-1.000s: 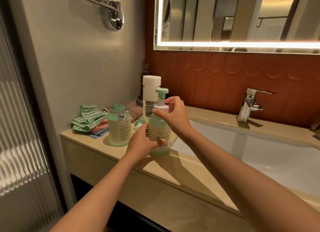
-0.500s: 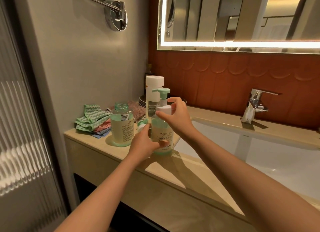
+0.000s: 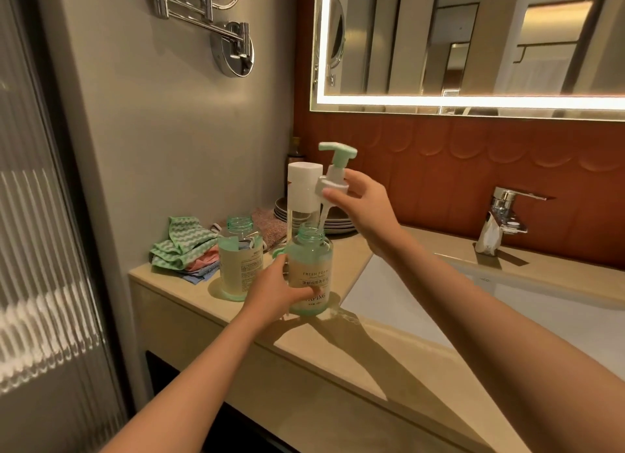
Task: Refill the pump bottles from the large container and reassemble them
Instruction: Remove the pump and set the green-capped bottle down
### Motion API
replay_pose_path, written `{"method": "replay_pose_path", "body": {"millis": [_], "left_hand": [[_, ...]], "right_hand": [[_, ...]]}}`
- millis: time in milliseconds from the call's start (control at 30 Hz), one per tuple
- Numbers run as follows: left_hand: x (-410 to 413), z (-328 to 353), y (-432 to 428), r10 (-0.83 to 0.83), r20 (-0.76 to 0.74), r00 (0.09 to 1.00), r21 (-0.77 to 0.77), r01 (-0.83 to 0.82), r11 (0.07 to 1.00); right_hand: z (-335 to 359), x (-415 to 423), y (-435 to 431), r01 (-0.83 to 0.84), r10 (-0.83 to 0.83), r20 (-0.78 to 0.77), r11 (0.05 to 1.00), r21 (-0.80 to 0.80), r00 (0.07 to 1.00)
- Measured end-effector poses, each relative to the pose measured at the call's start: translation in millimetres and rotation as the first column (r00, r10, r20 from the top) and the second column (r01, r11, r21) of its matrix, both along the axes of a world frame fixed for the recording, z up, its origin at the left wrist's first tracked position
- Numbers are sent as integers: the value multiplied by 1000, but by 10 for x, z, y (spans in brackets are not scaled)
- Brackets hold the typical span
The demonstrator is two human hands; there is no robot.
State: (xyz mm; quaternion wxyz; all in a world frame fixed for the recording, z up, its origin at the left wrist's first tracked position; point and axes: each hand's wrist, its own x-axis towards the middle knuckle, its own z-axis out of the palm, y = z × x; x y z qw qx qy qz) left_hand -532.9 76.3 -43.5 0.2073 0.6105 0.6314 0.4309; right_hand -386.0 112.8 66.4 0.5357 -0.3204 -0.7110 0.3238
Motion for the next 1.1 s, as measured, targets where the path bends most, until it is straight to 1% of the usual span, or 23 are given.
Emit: {"method": "replay_pose_path", "body": {"millis": [133,233,333,400,467,600,667,900,1100], "left_hand": [[-48,15,2,-9,42,999,-19,10,1000],[-63,24,21,-5,76,997,-9,5,1000],[-86,17,49,26,81,996,-12,-25,1000],[-101,18,69,51,67,996,-23,-49,999],[-108,29,100,67,59,996,-40,-64,997],[-112,67,164,96,51,994,-74,-92,993],[-121,73,207,114,55,992,-92,-108,990],[-216,80,404,158,64,985,-112,-151,982],[-244,64,501,158,144,977,-42,-153,987]], "right_hand": [[167,117,41,54,-57,-163,998,-24,985],[252,255,99,114,-120,-272,993,-36,955],[213,383,208,188,-217,-336,975,-118,916],[92,434,301,243,-291,-284,951,-190,914],[-99,451,391,287,-340,-168,917,-279,925],[-480,405,573,270,-326,-28,826,-495,945],[-608,376,701,289,-316,49,781,-554,948],[-808,98,1120,329,-230,237,729,-600,944],[-1000,-66,1341,389,-221,342,722,-573,913]]}}
